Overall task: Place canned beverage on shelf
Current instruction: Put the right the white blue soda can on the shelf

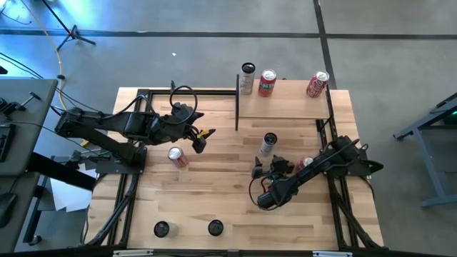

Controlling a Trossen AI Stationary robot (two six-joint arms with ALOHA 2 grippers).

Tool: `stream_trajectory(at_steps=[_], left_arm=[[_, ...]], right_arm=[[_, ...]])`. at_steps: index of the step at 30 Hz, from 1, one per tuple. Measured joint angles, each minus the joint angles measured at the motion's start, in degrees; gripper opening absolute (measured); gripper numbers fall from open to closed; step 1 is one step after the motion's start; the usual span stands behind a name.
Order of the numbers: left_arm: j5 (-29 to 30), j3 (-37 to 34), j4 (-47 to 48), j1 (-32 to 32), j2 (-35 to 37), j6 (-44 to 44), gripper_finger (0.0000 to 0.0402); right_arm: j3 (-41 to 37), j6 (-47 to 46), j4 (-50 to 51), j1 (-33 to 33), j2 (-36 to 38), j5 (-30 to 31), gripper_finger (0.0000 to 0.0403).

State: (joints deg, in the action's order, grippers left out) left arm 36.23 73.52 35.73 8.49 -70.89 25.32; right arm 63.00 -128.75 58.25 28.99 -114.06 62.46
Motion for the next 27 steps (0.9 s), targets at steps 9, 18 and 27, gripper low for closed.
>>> stream_trajectory(at_steps=[9, 18, 27], left_arm=[[-0.02, 0.0, 0.0, 0.0, 0.0, 0.0, 0.0337], [0.0, 0.0, -0.01, 0.01, 0.0, 0.0, 0.0337], [0.0, 0.0, -0.01, 0.02, 0.0, 0.0, 0.0337]], right_arm=[[0.0, -1.53, 6.89, -1.17, 0.0, 0.05, 0.0399], [-0.07, -2.36, 12.04, -3.51, 0.01, 2.29, 0.0399], [-0.09, -4.86, 11.91, -6.81, 0.02, 3.74, 0.0384]])
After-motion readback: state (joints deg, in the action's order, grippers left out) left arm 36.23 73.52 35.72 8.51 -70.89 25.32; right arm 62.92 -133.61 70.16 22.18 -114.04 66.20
